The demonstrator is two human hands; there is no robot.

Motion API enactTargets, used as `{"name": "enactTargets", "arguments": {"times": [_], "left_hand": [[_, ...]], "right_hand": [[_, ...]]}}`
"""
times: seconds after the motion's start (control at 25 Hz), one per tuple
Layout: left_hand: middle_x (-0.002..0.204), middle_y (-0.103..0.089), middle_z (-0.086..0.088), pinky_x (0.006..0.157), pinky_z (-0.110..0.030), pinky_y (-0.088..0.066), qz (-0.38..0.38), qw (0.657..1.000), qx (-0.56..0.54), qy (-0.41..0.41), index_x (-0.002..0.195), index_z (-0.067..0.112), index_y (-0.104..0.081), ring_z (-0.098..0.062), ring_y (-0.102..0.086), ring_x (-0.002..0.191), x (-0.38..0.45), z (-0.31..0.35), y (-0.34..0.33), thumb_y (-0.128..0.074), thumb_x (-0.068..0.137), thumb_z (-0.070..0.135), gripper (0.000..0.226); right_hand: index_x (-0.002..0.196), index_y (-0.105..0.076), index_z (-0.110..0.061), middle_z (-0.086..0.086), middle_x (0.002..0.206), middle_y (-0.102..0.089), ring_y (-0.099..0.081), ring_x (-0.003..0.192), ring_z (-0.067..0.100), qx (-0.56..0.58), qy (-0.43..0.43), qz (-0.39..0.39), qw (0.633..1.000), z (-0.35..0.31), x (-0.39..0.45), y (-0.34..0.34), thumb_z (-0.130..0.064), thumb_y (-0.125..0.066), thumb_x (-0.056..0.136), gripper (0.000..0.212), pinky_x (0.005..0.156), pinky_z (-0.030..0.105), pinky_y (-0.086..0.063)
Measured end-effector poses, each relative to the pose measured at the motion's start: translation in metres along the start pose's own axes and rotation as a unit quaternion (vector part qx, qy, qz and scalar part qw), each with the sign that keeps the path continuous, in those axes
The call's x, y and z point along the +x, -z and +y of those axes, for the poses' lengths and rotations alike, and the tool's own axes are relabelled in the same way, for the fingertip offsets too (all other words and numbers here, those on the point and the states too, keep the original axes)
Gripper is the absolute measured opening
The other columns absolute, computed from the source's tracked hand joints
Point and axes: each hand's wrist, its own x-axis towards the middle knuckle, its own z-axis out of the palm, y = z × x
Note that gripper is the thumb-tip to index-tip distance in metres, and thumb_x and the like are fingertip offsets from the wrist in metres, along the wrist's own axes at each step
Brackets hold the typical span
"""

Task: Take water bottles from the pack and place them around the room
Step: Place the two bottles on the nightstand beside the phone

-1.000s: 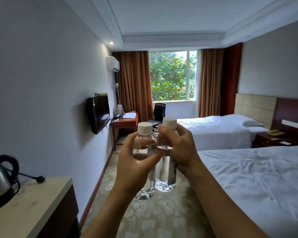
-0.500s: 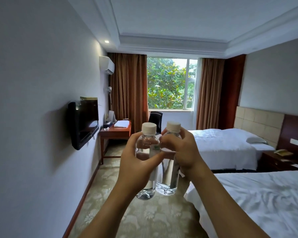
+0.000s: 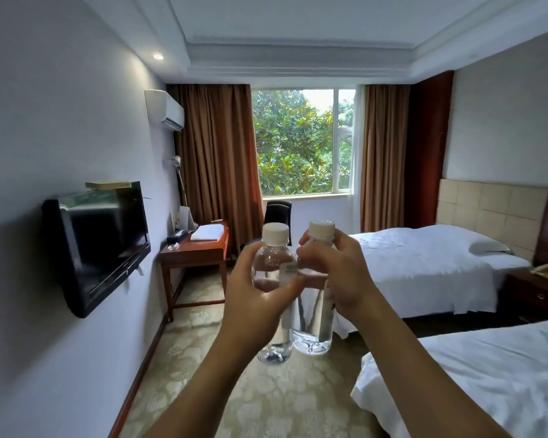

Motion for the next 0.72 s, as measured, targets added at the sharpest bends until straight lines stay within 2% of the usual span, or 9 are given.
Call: {"name": "enactTargets", "arguments": {"times": [0.16,0.32,0.52,0.68,0.72], "left_hand": [[0.096,-0.072,0.002,0.066,-0.029,-0.061,0.019,1.000,0.014,0.008,0.106,0.029,-0.062,-0.014,-0.075,0.083,0.109,-0.066,-0.023,-0.082,0.075,0.003,0.045],[0.100,-0.071,0.000,0.068,-0.033,-0.063,0.046,0.998,0.035,-0.006,0.107,0.031,-0.061,-0.020,-0.074,0.087,0.202,-0.129,-0.028,-0.085,0.073,0.015,0.045],[0.097,-0.071,-0.005,0.067,-0.035,-0.063,0.062,0.998,0.016,-0.008,0.104,0.028,-0.062,-0.022,-0.075,0.081,0.306,-0.231,-0.024,-0.085,0.070,0.012,0.043],[0.097,-0.071,-0.003,0.069,-0.036,-0.063,0.072,0.997,0.008,-0.018,0.101,0.039,-0.063,-0.020,-0.074,0.085,0.405,-0.321,-0.008,-0.085,0.069,0.017,0.044],[0.099,-0.071,-0.004,0.069,-0.036,-0.063,0.070,0.997,0.011,-0.019,0.103,0.036,-0.063,-0.020,-0.073,0.086,0.433,-0.342,-0.002,-0.085,0.069,0.019,0.043]], "right_hand": [[0.085,-0.064,-0.006,0.007,0.069,-0.061,-0.063,0.074,0.025,0.020,-0.006,-0.018,1.000,0.047,0.129,0.020,-0.001,-0.063,0.082,0.006,0.069,0.050,-0.062],[0.081,-0.064,-0.011,0.003,0.066,-0.062,-0.063,0.069,0.019,0.019,-0.009,-0.057,0.998,0.091,0.237,0.016,-0.012,-0.066,0.070,0.012,0.060,0.038,-0.059],[0.082,-0.064,-0.010,0.004,0.067,-0.061,-0.062,0.070,0.020,0.013,-0.010,-0.078,0.997,0.169,0.366,0.001,-0.014,-0.066,0.066,0.017,0.067,0.050,-0.062],[0.085,-0.064,-0.006,0.004,0.067,-0.062,-0.064,0.071,0.022,0.002,-0.003,-0.082,0.997,0.238,0.480,-0.029,-0.015,-0.064,0.067,0.020,0.063,0.042,-0.062],[0.085,-0.063,-0.006,0.004,0.068,-0.062,-0.065,0.072,0.023,0.000,-0.004,-0.084,0.996,0.254,0.509,-0.037,-0.015,-0.064,0.067,0.020,0.063,0.041,-0.062]]}}
